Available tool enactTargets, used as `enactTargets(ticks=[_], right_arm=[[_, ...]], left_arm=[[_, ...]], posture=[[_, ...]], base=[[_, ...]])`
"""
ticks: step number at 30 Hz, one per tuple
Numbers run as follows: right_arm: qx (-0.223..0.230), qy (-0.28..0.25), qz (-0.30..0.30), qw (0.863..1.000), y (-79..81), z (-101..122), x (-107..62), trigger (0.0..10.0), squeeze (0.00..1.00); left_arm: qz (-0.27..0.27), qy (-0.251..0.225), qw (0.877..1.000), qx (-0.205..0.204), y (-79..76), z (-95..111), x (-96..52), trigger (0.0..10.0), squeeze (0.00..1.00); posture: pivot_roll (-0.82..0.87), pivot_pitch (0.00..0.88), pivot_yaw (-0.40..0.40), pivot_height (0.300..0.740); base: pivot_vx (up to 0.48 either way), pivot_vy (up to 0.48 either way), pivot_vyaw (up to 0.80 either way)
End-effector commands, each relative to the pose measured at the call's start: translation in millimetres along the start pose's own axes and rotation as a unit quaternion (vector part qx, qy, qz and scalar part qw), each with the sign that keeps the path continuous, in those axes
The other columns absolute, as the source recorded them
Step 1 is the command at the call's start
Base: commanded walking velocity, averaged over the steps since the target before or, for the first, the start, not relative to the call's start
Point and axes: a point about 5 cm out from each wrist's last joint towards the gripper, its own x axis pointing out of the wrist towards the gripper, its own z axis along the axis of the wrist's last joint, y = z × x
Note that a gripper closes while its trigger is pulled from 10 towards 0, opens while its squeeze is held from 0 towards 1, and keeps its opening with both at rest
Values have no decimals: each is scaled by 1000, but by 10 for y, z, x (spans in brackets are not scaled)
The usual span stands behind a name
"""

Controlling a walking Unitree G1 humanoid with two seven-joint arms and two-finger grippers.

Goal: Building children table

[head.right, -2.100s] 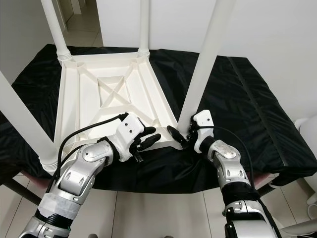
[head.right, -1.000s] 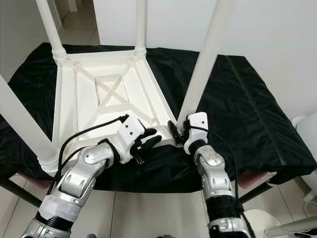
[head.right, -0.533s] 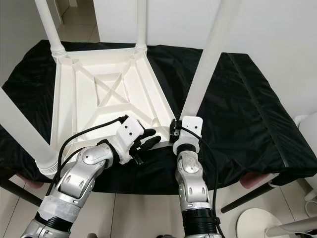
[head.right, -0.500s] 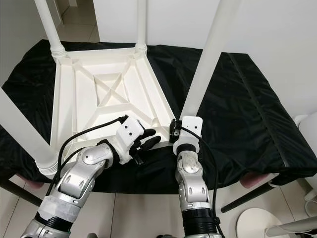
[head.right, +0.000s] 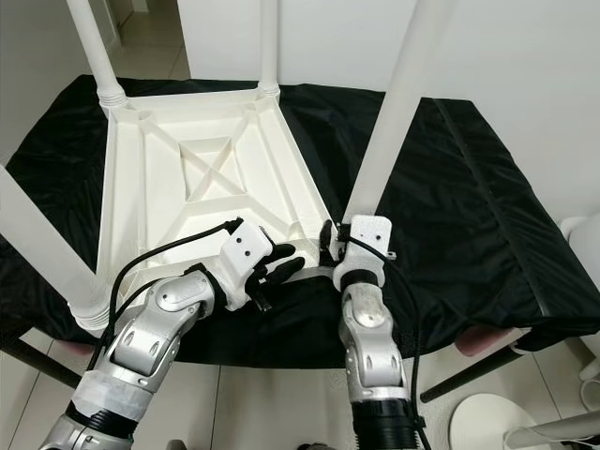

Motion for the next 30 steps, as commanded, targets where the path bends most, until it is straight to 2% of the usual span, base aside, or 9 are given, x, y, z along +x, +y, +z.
enactTargets(ticks=[1, 2, 4, 14, 21, 25, 28, 29, 30], right_arm=[[-4, -2, 10, 1000, 1, -4, -22, 10000, 1000], [-13, -3, 13, 1000, -20, -7, -25, 10000, 1000], [-20, 3, 43, 999, -66, -49, -27, 10000, 27], [-48, -15, 159, 986, -216, -5, 72, 10000, 0], [-112, -10, 252, 961, -338, 29, 240, 10000, 0], [-130, 0, 305, 944, -346, 29, 282, 10000, 0], [-134, 5, 318, 938, -356, 21, 291, 10000, 0], [-141, 13, 331, 933, -374, 1, 306, 9216, 0], [-141, 13, 331, 933, -374, 1, 306, 9216, 0]], left_arm=[[29, 5, 1000, 1, 4, -17, -3, 10000, 0], [30, 5, 1000, 2, 6, -17, -2, 10000, 0], [32, 4, 999, 2, 18, -14, 2, 10000, 0], [35, 3, 999, 4, 36, -4, 5, 10000, 0], [32, 1, 999, 7, 48, 10, 29, 10000, 0], [31, -1, 999, 10, 55, 19, 33, 10000, 0], [31, -1, 999, 10, 58, 20, 33, 10000, 0], [32, -1, 999, 10, 63, 23, 33, 10000, 0], [32, -1, 999, 10, 63, 23, 33, 10000, 0]], posture=[[12, 82, -35, 740], [13, 82, -36, 740], [15, 78, -39, 740], [17, 73, -37, 740], [17, 67, -29, 740], [17, 64, -28, 740], [19, 63, -28, 740], [21, 61, -30, 740], [21, 61, -30, 740]], base=[[0, 0, 0], [0, 0, 0], [0, 0, 0], [0, 0, 0], [0, 0, 0], [0, 0, 0], [0, 0, 0], [0, 0, 0], [0, 0, 0]])
